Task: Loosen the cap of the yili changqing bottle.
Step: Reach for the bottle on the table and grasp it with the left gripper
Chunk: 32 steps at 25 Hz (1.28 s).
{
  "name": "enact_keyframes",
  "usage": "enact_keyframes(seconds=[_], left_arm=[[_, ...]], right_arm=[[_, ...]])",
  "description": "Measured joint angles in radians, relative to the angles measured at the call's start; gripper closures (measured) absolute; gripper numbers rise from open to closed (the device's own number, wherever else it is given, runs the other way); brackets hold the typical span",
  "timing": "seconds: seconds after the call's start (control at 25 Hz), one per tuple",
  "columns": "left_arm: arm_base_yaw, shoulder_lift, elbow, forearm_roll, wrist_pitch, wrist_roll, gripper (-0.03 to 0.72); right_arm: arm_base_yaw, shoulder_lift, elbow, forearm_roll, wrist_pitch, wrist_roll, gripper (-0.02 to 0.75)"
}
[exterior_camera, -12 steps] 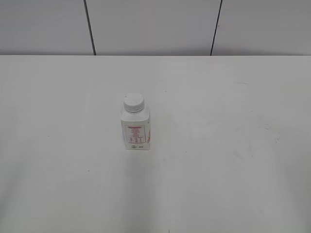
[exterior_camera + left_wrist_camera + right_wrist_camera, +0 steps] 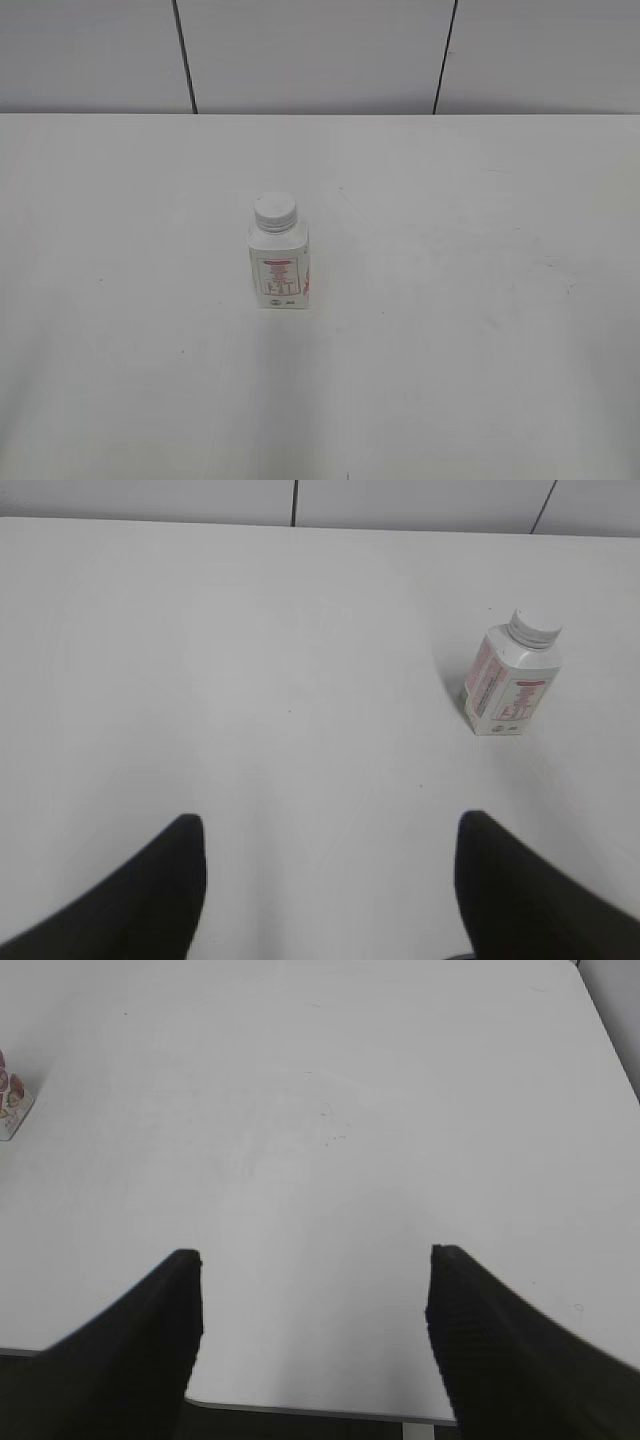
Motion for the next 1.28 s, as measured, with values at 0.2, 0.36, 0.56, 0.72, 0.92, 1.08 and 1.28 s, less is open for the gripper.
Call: enact_keyframes(seconds=[0.2,0.36,0.56,0.72,0.92,1.08,1.28], left_arm=[[0.0,0.0,0.0,0.0,0.0,0.0,0.207],[0.0,0.0,0.0,0.0,0.0,0.0,0.207],[0.0,0.0,0.0,0.0,0.0,0.0,0.207],[0.0,0.0,0.0,0.0,0.0,0.0,0.207],[0.0,0.0,0.0,0.002,0.0,0.0,0.207],[0.0,0.0,0.0,0.003,-0.001,0.0,0.207],[0.0,0.0,-0.021,0.003,-0.1,0.0,0.207]], right_arm=[[0.0,0.0,0.0,0.0,0.0,0.0,0.183],[0.0,0.0,0.0,0.0,0.0,0.0,0.183],[0.0,0.0,0.0,0.0,0.0,0.0,0.183],[0.0,0.0,0.0,0.0,0.0,0.0,0.183],[0.0,0.0,0.0,0.0,0.0,0.0,0.183],[0.0,0.0,0.0,0.0,0.0,0.0,0.183],[0.0,0.0,0.0,0.0,0.0,0.0,0.183]])
